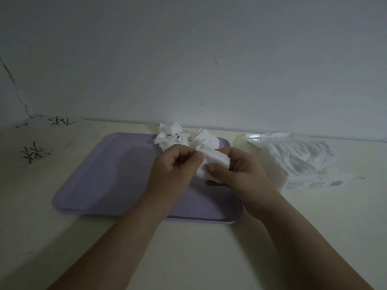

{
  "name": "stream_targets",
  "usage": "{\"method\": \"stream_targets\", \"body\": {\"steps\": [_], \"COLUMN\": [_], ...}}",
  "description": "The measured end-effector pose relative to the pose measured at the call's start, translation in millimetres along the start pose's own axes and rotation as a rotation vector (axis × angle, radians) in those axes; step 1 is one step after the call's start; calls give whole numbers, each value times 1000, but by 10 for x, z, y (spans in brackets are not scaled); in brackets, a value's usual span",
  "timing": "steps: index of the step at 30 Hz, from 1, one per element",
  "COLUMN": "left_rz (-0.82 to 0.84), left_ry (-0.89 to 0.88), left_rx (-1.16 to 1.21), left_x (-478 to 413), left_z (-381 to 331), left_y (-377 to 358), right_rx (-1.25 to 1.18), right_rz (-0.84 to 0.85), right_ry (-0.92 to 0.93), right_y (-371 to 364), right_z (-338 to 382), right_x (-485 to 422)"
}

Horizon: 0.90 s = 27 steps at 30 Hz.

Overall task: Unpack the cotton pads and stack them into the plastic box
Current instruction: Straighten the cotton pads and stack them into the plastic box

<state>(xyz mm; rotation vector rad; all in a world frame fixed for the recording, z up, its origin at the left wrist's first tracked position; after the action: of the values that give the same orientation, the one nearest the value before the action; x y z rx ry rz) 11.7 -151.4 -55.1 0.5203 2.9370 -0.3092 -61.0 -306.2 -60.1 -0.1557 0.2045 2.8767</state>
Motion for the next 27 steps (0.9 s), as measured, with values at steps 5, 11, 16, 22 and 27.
{"method": "stream_targets", "body": {"steps": [5, 11, 16, 22, 27], "left_rz": [29, 113, 77, -7, -104], "left_ry": [90, 167, 275, 253, 134], "left_rx": [67, 78, 185, 236, 180], "left_x": [-20, -38, -94, -115, -105], "left_z": [12, 76, 184, 180, 100], "left_y": [8, -33, 28, 98, 175], "right_rx": [87, 231, 122, -7, -39], "right_rz": [-22, -24, -19, 10, -28], "right_ry": [43, 70, 47, 39, -9], "right_y": [33, 31, 25, 0, 29], "right_z": [-5, -7, -48, -24, -76], "right_x": [-30, -30, -47, -33, -41]}}
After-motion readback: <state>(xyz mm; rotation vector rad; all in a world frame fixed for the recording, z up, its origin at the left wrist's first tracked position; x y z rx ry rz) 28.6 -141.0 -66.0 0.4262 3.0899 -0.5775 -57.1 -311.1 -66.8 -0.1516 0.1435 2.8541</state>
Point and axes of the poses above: each hand's wrist, its own x-axis away from the middle knuckle, its own y-axis out of the back of the hand, z = x × y, the point moved 8 cm from there along -x, towards the middle knuckle, and after that the axes turned 12 degrees about x, right-handed, at the moved point
